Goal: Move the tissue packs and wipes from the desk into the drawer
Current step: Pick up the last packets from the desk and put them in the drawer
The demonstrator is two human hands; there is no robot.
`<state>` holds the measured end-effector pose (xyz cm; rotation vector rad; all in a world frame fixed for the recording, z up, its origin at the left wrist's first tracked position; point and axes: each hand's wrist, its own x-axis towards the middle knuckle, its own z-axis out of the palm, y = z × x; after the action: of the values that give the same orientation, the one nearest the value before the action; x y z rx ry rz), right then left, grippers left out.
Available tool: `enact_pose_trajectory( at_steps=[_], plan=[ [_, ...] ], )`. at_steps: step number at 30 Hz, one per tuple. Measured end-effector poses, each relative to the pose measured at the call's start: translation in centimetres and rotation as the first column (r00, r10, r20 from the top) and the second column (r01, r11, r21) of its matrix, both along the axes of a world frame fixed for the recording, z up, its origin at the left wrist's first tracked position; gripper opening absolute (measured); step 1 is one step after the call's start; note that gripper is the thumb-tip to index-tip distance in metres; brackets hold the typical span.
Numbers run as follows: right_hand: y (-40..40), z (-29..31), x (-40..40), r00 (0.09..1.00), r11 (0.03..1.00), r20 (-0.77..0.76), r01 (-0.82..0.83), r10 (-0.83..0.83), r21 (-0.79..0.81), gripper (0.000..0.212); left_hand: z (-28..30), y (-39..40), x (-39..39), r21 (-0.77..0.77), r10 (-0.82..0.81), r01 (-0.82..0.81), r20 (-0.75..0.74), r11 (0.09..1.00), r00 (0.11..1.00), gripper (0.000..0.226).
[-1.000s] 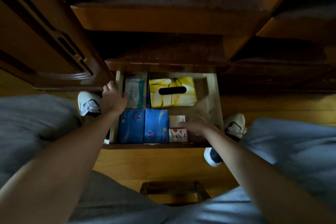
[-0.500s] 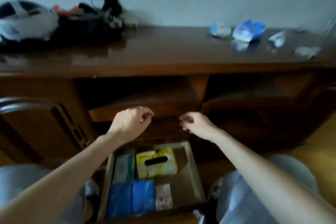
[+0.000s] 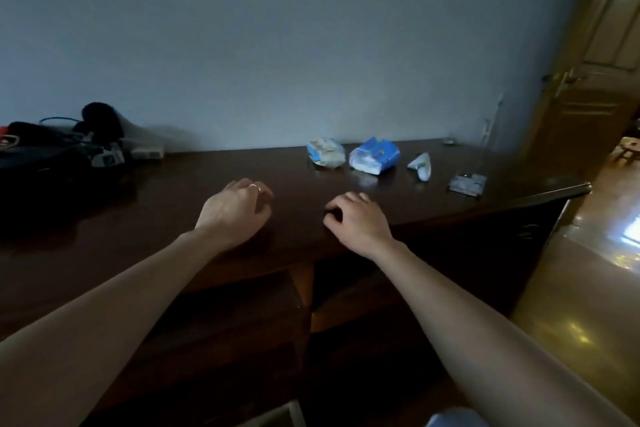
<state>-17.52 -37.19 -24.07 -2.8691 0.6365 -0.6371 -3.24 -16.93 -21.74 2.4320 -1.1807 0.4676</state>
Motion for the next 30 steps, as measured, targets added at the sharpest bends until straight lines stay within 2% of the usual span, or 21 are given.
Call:
enact_pose_trajectory(
  at_steps=[3,7,11,15,18,21,26,30],
  plan=[
    [-1.8,-0.5,0.4,0.995,0.998,0.087,-0.050,0.053,-0.030,0.026,-0.5,-4.4,2.4,-0.001,-0.021,0.021,-0.035,1.000,0.999,0.027],
    [-5.3,1.2,1.6,0.995,0.983,0.094,-0.058,0.041,0.176,0.026,-0.1,-11.3,5.3,0.059,-0.004,0.010,-0.110,0.998,0.994,0.046],
    [-9.8,1.3,4.1,0.996,0.997,0.080,0.039,-0.044,0.064,0.018,-1.0,-17.9,7.3,0.022,0.011,-0.008,-0.142,1.000,0.990,0.061],
    [-13.3,0.3,7.7,0.987,0.986,0.012,0.159,-0.158,-0.045,0.042,-2.0,-23.0,9.5,0.045,-0.011,0.012,-0.031,0.999,0.999,0.062],
    [-14.9,-0.1,9.7,0.984,0.976,0.015,0.178,-0.178,-0.122,0.041,-2.0,-26.0,11.1,0.188,-0.072,0.052,0.097,0.981,0.993,0.051],
    [-16.0,-0.3,10.8,0.976,0.976,-0.066,0.202,-0.207,-0.080,0.048,-2.0,-27.5,12.2,0.264,-0.080,0.071,0.022,0.962,0.997,0.052],
    [-15.8,-0.3,10.9,0.939,0.943,-0.099,0.324,-0.330,-0.072,0.074,-2.0,-26.7,11.8,0.198,-0.006,-0.011,0.084,0.980,0.996,0.048],
    [-15.9,0.1,11.0,0.910,0.928,-0.210,0.371,-0.357,0.031,0.086,-1.8,-24.3,10.5,0.145,0.023,-0.031,0.056,0.989,0.998,0.047]
  ],
)
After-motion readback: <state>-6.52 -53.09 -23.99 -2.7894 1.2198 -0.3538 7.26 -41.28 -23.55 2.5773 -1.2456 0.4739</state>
